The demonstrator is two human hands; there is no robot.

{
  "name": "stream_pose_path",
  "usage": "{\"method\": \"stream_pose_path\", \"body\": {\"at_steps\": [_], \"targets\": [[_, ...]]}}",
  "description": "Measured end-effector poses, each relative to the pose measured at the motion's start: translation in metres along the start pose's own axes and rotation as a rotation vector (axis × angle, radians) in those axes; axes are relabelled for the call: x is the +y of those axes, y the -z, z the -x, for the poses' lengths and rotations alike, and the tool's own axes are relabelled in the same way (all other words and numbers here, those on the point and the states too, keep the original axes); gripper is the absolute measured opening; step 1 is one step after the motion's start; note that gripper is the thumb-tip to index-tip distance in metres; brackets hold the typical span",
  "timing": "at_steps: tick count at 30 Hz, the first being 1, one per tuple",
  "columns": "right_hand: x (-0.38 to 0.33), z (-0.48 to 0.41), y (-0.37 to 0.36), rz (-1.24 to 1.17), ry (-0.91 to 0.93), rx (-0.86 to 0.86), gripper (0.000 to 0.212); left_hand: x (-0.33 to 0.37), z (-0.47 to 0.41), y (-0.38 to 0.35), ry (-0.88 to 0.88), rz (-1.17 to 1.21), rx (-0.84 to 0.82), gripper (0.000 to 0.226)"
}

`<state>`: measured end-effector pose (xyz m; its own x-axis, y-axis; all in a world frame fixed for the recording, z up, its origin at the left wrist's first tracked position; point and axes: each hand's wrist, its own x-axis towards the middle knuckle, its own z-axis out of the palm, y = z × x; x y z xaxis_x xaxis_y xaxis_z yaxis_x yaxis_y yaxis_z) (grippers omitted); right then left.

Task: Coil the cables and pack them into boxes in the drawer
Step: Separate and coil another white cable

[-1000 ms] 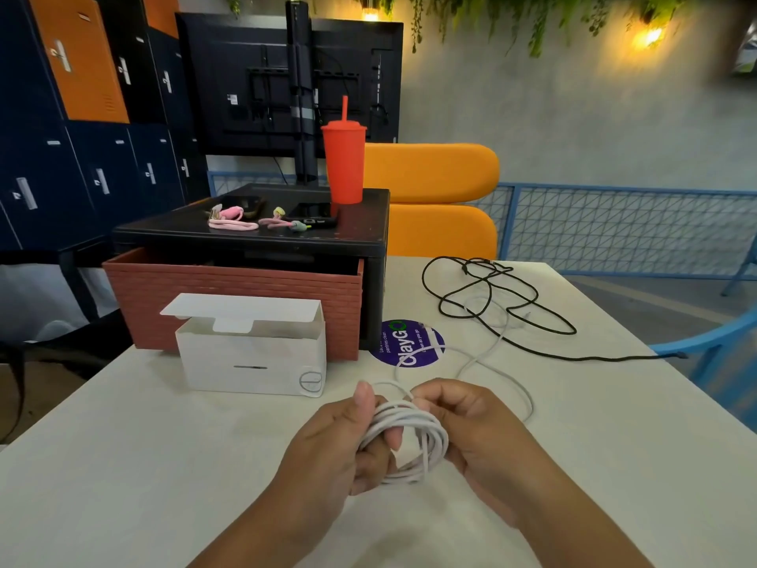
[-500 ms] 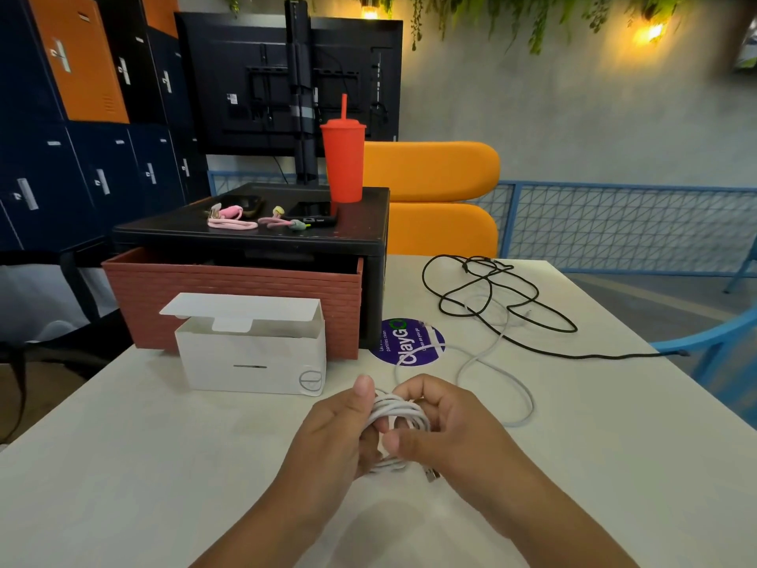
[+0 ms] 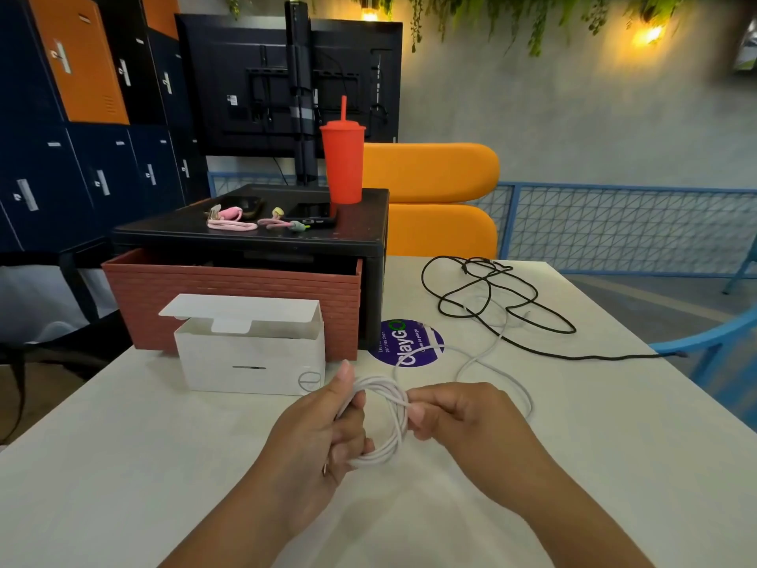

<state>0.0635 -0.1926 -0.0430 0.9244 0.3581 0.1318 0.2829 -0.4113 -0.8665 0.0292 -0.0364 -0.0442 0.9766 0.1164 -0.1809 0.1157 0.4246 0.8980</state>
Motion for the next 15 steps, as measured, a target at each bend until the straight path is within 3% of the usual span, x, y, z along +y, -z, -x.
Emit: {"method": "stream_pose_path", "body": {"at_steps": [3,6,12,15], "targets": [[-0.003,0.000,-0.002,-0.308,-0.146,-0.087,0.020,-0.001,-0.002,0.002,0.053,0.110,-0.059,0.030],[-0.006,-0.001,-0.006,-0.553,-0.296,-0.146,0.022,-0.004,-0.004,0.001,0.037,0.076,-0.073,0.027],[-0.001,-0.006,-0.010,-0.632,-0.365,-0.035,0.021,-0.012,-0.017,0.012,-0.074,-0.420,0.060,0.029],[0.005,-0.008,-0.010,-0.544,-0.354,0.001,0.018,-0.019,-0.026,0.021,-0.156,-0.656,0.095,0.015]]}}
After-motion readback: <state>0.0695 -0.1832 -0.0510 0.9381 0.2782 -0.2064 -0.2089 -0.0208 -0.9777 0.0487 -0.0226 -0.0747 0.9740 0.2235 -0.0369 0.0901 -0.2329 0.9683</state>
